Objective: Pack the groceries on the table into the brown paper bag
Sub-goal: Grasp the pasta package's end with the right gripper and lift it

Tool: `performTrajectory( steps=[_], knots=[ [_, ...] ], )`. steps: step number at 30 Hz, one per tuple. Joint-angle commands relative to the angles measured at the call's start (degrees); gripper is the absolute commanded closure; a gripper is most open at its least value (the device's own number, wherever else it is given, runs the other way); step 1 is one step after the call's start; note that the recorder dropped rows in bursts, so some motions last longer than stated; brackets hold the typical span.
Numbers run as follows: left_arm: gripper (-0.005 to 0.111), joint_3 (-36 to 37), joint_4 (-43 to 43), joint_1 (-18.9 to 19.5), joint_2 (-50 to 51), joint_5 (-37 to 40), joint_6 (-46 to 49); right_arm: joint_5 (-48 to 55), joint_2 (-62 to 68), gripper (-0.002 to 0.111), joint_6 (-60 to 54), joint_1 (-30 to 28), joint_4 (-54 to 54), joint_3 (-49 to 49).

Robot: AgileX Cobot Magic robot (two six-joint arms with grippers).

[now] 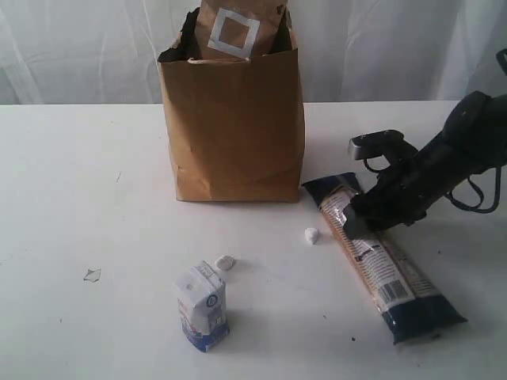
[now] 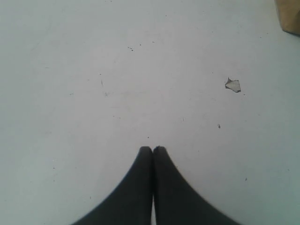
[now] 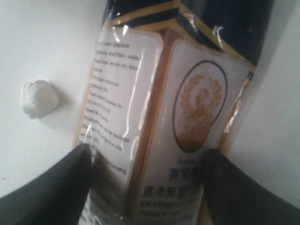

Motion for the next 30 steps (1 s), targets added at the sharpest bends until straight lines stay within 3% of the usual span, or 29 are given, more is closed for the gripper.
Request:
performTrajectory(
  steps=[1, 4, 12, 24, 30],
  knots=[
    [0.107, 1.07, -0.38, 0.26, -0.20, 1.99, 0.04, 2.80, 2.22, 0.072, -0.44, -0.01, -0.35, 0.47],
    [0.107, 1.07, -0.38, 0.26, -0.20, 1.99, 0.04, 5.12, 2.22, 0.108, -0.13, -0.01, -1.46, 0.47],
    [0.107, 1.07, -0.38, 0.26, -0.20, 1.99, 0.04, 9.29, -1.00, 0.108, 15.18, -0.12, -14.15, -4.97],
    [0.107, 1.07, -0.43, 0.26, -0.20, 1.87, 0.05, 19.47, -13.46, 0.108, 15.08, -0.12, -16.24, -8.82],
    [0.107, 2.10, 1.76, 0.26, -0.20, -6.17, 0.05, 24.59, -18.27, 0.108, 15.35, -0.12, -16.24, -8.82]
  ],
)
